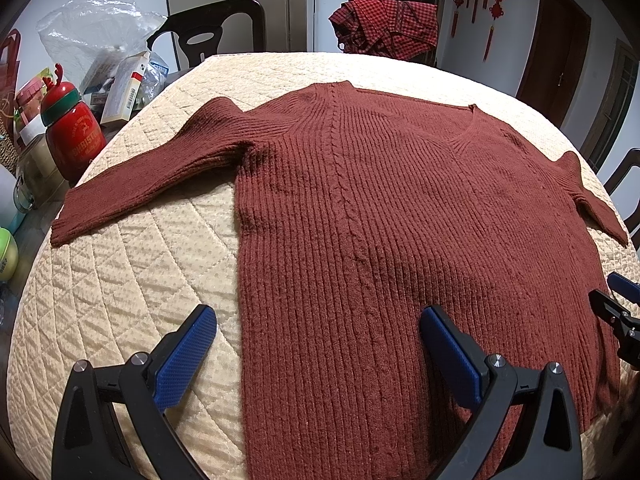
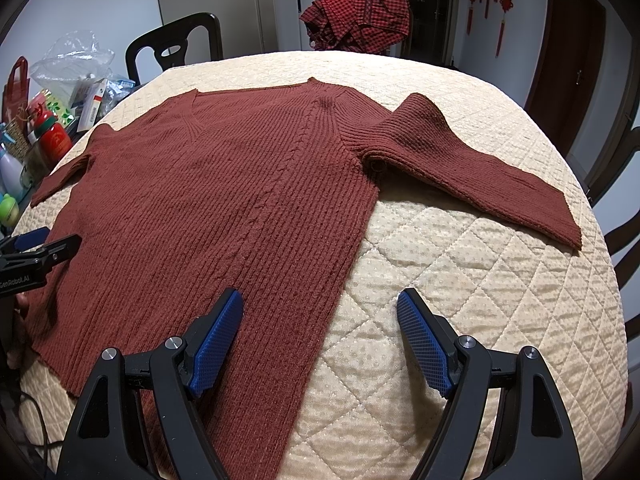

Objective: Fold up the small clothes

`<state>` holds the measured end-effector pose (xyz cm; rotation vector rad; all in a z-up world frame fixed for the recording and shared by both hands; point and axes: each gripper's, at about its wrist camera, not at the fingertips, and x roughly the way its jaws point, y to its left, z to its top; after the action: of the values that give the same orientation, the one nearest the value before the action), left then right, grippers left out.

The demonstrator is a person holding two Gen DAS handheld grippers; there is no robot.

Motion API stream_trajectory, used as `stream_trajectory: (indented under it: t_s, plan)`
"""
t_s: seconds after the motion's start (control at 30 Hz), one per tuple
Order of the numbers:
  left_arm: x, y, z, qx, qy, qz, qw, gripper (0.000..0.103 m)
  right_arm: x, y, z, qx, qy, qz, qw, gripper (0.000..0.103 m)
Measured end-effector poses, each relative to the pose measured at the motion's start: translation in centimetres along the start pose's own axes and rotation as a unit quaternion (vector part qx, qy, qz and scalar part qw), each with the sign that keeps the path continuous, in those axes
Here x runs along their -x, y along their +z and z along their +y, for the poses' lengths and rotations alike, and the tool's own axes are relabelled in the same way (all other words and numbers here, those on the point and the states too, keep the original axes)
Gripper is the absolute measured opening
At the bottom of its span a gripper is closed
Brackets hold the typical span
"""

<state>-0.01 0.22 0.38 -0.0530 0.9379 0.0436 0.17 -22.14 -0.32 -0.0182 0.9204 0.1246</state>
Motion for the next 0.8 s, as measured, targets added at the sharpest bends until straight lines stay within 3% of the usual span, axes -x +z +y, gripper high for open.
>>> stream_trajectory:
  t_s: [0.23,0.4,0.63,0.8]
  plan:
    - [0.1,0.4,0.3,0.005,0.006,0.006,1.0,0.103,0.5,0.9,0.2,-0.006,-0.001,-0.001,1.0,0.08]
    - [1.1,1.1,1.6,0.013,0.02,-0.021,0.9995,0.103,1.6,1.7,0.7,0.001,0.004,-0.023,1.0,0.08]
    - [0.8,2.5,7.2,0.082,0.049,-0.028,0.9951,0.102,0.9,2.9,2.0,0.016,0.015,-0.024,0.999,0.08]
    - [0.3,3.2,12.4,0.133,0.086,-0.041,0.9865,0.098,0.2,3.6,3.3,0.03,0.028,-0.021,0.999,0.08]
